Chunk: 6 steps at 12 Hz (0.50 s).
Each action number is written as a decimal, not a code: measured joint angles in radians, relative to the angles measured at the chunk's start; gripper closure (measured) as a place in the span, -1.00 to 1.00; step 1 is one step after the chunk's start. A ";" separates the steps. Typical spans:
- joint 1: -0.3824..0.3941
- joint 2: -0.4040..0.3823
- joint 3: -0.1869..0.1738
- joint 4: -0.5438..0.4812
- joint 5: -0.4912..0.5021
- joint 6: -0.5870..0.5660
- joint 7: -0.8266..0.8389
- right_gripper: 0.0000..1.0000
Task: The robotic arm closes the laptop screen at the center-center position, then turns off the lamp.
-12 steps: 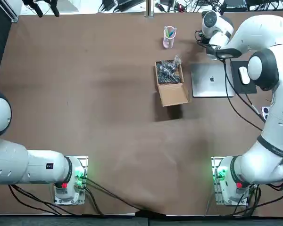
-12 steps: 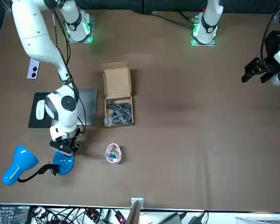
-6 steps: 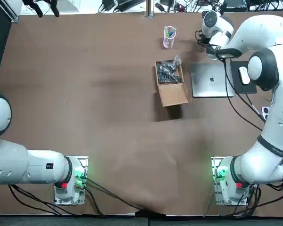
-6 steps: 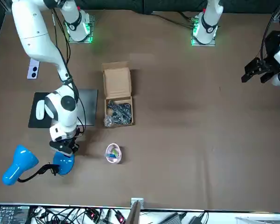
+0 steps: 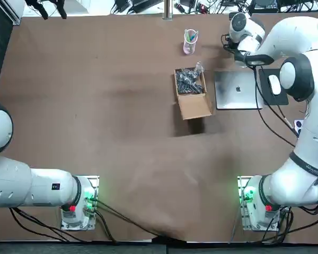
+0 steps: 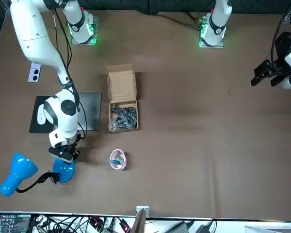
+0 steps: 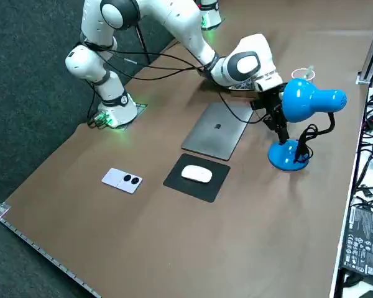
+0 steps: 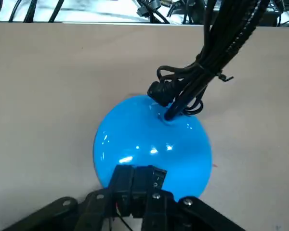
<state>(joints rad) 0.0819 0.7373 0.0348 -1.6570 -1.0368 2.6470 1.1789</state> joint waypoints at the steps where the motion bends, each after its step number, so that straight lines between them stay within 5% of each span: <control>1: -0.001 0.000 0.000 0.000 -0.001 0.002 0.000 0.96; 6: -0.001 0.000 0.000 0.002 -0.003 0.004 0.000 0.96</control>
<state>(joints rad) 0.0807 0.7376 0.0345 -1.6549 -1.0394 2.6510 1.1789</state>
